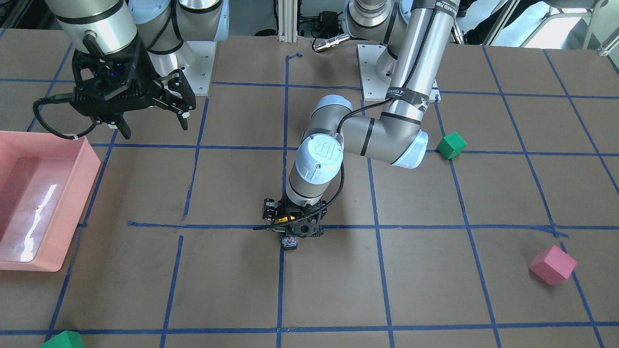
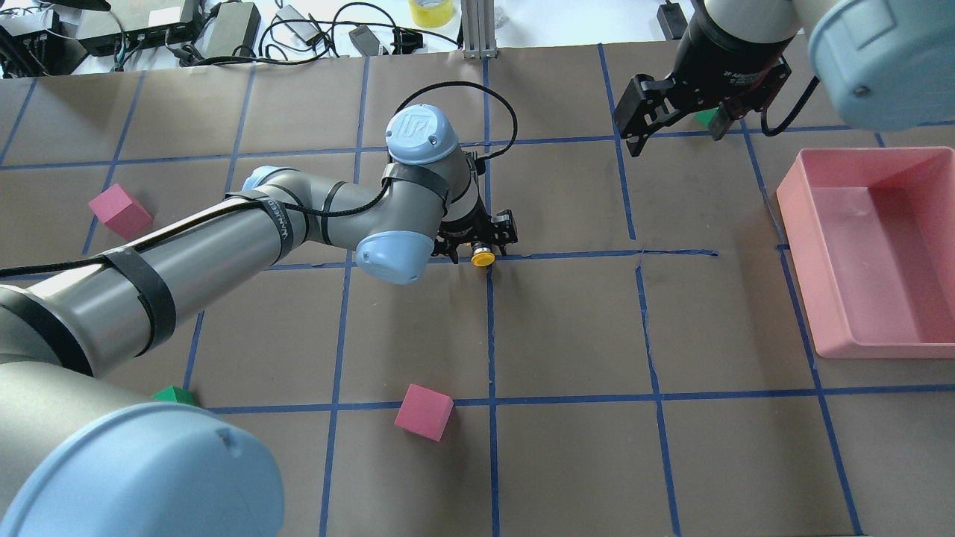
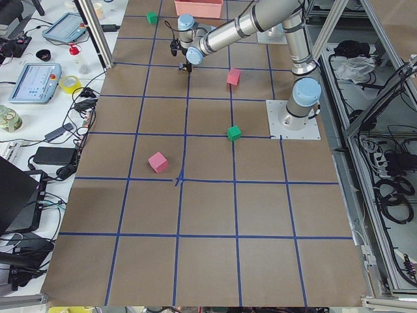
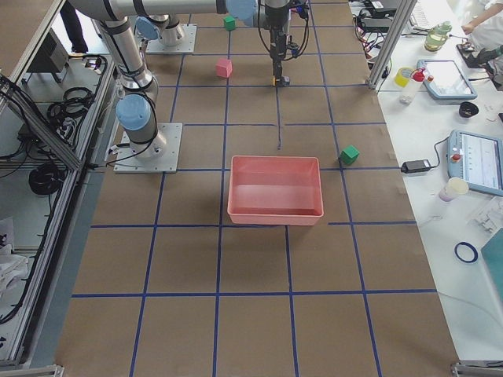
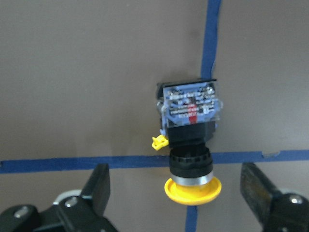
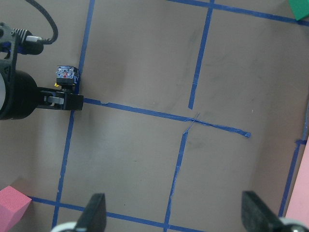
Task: Align button upright
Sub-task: 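Grasp the button with the left gripper while the right arm withdraws, then rotate the held button with the left gripper to stand cap-up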
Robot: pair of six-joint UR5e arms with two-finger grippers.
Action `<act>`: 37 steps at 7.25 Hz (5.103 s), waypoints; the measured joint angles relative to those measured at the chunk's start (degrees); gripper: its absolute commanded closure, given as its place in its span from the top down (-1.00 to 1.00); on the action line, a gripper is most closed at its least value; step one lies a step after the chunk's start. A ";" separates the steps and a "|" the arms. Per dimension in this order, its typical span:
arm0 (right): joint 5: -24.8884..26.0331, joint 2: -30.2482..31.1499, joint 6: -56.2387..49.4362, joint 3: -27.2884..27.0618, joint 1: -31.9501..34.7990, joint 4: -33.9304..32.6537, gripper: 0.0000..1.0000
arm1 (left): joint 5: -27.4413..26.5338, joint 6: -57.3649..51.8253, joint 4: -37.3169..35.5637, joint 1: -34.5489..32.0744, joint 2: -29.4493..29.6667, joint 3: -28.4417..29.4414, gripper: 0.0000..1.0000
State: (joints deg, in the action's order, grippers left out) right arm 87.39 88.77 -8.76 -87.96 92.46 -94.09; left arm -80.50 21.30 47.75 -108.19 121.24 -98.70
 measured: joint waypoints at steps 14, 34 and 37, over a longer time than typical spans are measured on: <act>0.00 -1.33 -0.04 0.07 -0.09 0.02 1.00 | 42.97 33.18 17.44 12.14 -4.12 -1.71 -1.00; 0.24 -1.67 0.01 -0.10 -0.25 2.65 1.00 | 67.44 20.64 22.95 19.80 4.00 -11.81 0.56; 0.10 -1.65 -0.14 -0.11 -0.21 2.78 1.00 | 65.39 23.71 22.67 20.97 2.63 -11.53 0.85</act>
State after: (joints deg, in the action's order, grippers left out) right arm 87.49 87.13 -8.90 -88.07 92.24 -91.30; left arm -15.12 45.01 70.43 -87.22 123.87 -110.23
